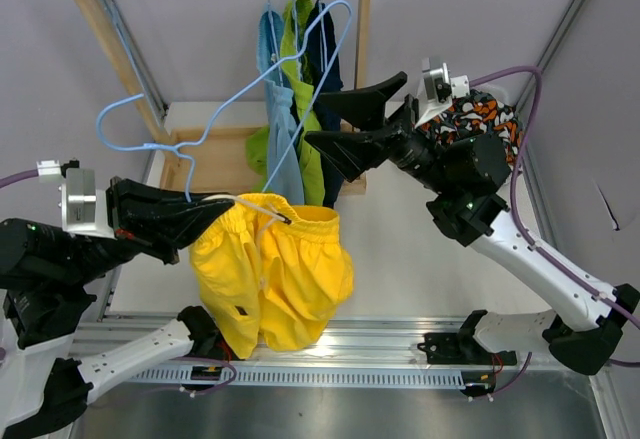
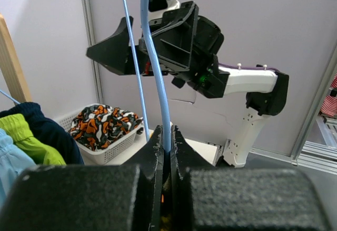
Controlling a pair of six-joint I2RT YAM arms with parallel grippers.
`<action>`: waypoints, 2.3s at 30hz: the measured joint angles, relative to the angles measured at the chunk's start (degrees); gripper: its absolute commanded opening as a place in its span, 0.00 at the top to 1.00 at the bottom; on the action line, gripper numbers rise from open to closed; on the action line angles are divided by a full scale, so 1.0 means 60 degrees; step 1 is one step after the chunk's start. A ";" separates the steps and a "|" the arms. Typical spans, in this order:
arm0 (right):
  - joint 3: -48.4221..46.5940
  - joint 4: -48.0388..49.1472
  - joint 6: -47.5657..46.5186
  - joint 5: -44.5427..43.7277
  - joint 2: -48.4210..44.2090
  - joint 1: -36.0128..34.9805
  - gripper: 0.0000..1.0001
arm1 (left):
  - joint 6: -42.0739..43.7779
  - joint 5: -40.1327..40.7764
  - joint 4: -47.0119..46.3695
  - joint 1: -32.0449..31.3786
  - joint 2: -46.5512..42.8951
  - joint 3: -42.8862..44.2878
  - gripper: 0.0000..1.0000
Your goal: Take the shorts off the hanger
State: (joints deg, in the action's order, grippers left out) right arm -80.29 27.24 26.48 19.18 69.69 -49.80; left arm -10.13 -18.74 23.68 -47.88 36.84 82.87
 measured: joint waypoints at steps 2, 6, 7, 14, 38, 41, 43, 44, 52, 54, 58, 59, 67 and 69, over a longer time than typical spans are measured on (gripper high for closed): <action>0.0000 0.0244 0.0200 0.0000 0.0171 0.0000 0.01 | -0.0066 -0.0087 -0.0106 0.0000 -0.0004 -0.0124 1.00; 0.0004 0.0688 0.0605 0.0000 0.0433 0.0000 0.01 | -0.0127 -0.0204 -0.0350 0.0000 -0.0011 -0.0375 1.00; 0.0004 0.0823 0.0685 0.0000 0.0492 0.0000 0.04 | -0.0157 -0.0208 -0.0386 0.0000 -0.0011 -0.0437 1.00; 0.0004 0.1399 0.1147 0.0062 0.0794 0.0000 0.71 | -0.0255 -0.0237 -0.0510 0.0000 -0.0047 -0.0878 1.00; 0.0754 0.1953 0.1588 -0.0022 0.0510 0.0117 1.00 | -0.0510 0.0306 -0.1413 -0.0004 -0.0495 -0.1494 0.19; 0.0765 0.2000 0.1592 -0.0051 0.0397 0.0149 1.00 | -0.0546 0.0317 -0.1504 0.0000 -0.0397 -0.1610 0.43; 0.0867 0.2047 0.1610 -0.0058 0.0288 0.0178 1.00 | -0.0488 0.0350 -0.1515 0.0000 -0.0313 -0.1694 0.52; 0.0918 0.2062 0.1628 -0.0058 0.0240 0.0197 1.00 | -0.0499 0.0361 -0.1530 -0.0004 -0.0244 -0.1719 0.62; 0.1508 0.2306 0.1989 -0.0328 -0.0109 0.0342 0.99 | -0.0306 0.0852 -0.1617 0.0000 0.0437 -0.1759 1.00; 0.1606 0.2302 0.2069 -0.0386 -0.0197 0.0361 0.72 | -0.0273 0.1071 -0.1512 -0.0004 0.0488 -0.1712 1.00; 0.1767 0.2280 0.2120 -0.0401 -0.0321 0.0335 0.01 | -0.0025 0.1778 -0.0492 -0.0004 0.0663 -0.0834 1.00; 0.1829 0.2240 0.2080 -0.0412 -0.0364 0.0321 0.00 | 0.0073 0.2025 -0.0226 0.0000 0.0703 -0.0546 1.00; 0.2441 0.1814 0.2007 -0.0732 -0.0951 0.0452 0.01 | 0.0776 0.5053 0.2200 0.0000 0.0590 0.1654 1.00; 0.2652 0.1614 0.1942 -0.0820 -0.1249 0.0535 0.01 | 0.0878 0.6131 0.2951 -0.0004 0.0732 0.2226 1.00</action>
State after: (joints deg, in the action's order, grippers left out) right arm -64.38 36.93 38.13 14.26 62.19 -46.59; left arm -4.86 18.04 41.39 -47.90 41.23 96.23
